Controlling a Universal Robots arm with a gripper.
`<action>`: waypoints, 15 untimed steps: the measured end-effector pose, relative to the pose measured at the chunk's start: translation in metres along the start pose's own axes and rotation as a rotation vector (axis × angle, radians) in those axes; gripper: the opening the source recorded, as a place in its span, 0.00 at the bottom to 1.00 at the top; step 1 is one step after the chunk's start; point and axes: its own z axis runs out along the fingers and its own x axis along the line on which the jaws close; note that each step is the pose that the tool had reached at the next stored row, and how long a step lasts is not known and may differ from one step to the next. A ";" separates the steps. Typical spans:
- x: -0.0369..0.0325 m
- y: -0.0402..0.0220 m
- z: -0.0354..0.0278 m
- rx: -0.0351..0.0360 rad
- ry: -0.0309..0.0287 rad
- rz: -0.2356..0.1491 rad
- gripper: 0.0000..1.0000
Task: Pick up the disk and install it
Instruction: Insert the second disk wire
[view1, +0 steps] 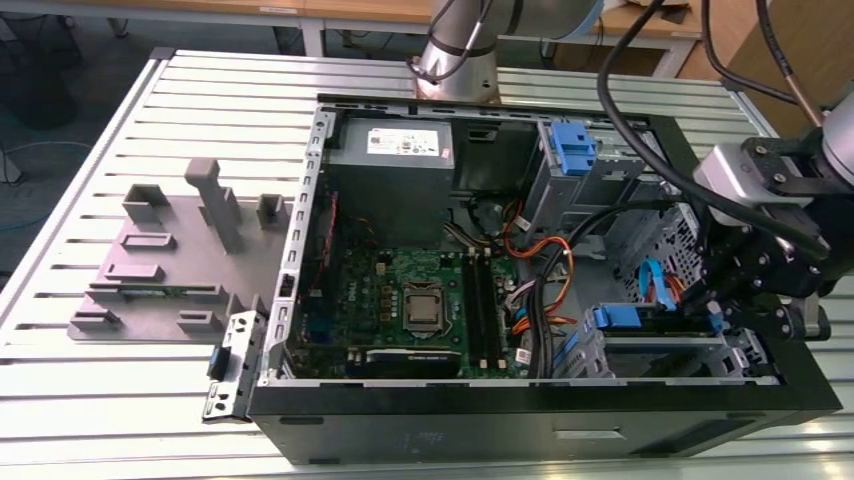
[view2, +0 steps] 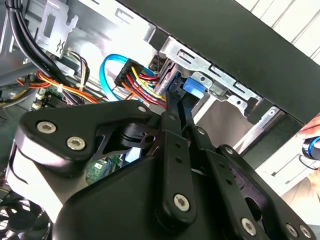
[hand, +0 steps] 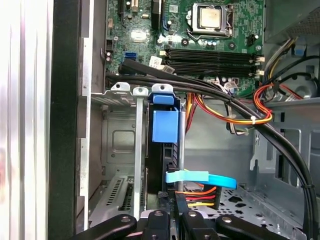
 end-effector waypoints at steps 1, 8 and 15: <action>0.0000 -0.0002 0.0000 0.0004 0.0004 0.007 0.16; 0.0000 -0.0006 -0.0001 0.0035 0.0020 0.051 0.16; 0.0000 0.0007 -0.0003 0.0048 0.0020 0.056 0.16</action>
